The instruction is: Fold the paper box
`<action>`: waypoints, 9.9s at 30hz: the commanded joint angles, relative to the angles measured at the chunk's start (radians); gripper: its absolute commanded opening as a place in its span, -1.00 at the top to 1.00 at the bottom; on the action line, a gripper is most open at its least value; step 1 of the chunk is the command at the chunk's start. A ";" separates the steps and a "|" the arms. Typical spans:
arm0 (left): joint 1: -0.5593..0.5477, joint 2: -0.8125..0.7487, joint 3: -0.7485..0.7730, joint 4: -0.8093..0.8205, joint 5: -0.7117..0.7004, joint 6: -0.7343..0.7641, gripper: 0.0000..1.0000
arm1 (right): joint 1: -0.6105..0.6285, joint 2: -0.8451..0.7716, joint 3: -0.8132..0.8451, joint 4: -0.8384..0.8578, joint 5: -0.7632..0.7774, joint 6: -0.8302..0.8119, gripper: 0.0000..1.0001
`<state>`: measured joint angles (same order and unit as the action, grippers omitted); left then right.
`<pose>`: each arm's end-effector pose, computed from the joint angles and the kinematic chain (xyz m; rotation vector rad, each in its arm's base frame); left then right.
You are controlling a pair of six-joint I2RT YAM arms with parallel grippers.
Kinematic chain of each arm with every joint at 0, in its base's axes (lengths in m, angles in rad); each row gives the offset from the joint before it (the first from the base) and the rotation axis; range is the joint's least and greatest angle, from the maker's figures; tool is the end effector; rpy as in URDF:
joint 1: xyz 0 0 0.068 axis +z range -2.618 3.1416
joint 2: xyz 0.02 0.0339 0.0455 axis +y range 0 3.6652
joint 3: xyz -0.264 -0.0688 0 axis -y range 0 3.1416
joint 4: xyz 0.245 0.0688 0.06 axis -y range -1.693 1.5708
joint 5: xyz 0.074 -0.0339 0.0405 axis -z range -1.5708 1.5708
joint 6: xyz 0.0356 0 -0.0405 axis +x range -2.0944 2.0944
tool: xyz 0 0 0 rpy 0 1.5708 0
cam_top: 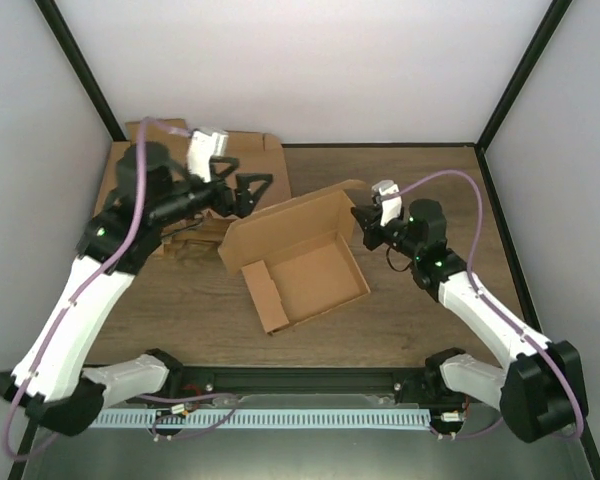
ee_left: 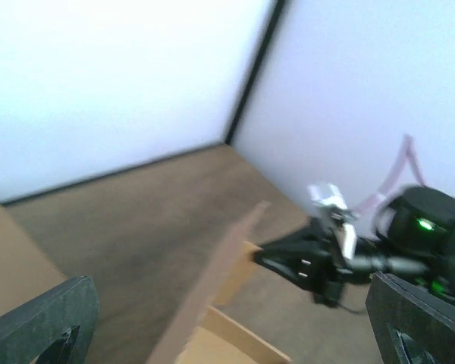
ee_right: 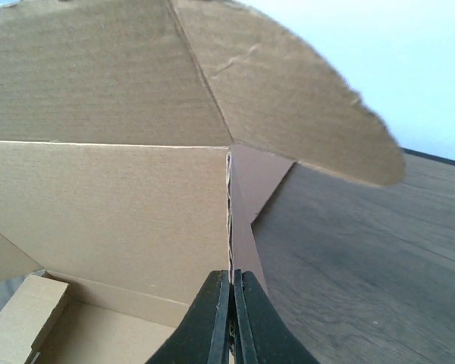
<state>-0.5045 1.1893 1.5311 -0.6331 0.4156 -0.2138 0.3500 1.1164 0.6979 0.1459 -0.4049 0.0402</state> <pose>0.1983 -0.1259 0.4666 0.5725 1.8443 -0.8756 0.2349 0.1007 0.2772 -0.5693 1.7808 0.6437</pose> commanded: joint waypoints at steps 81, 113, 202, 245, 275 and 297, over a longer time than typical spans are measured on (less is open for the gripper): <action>-0.012 -0.232 -0.993 0.512 -0.220 -0.424 0.90 | 0.239 -0.171 -0.059 -0.402 0.383 0.530 0.99; -0.084 -0.347 -1.119 0.434 -0.276 -0.448 0.89 | 0.320 -0.255 -0.152 -0.413 0.322 0.887 0.99; -0.019 0.073 -0.704 0.056 -0.198 -0.128 -0.94 | 0.320 -0.099 0.053 -0.683 0.307 0.742 -0.39; 0.092 0.123 -0.966 0.426 0.039 -0.385 0.15 | 0.292 0.001 -0.168 -0.473 0.240 0.703 0.30; 0.003 0.484 -0.416 0.342 -0.092 -0.210 -0.39 | -0.018 0.200 0.145 -0.563 0.344 0.458 -0.14; -0.075 0.170 -0.756 0.430 -0.064 0.036 -0.70 | -0.087 0.594 0.607 -0.546 -0.052 0.125 -0.64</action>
<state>-0.5327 1.3640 0.7700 -0.2615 0.3527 -0.2398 0.3065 1.6096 1.1942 -0.4080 -0.3264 0.2539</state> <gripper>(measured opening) 0.849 0.816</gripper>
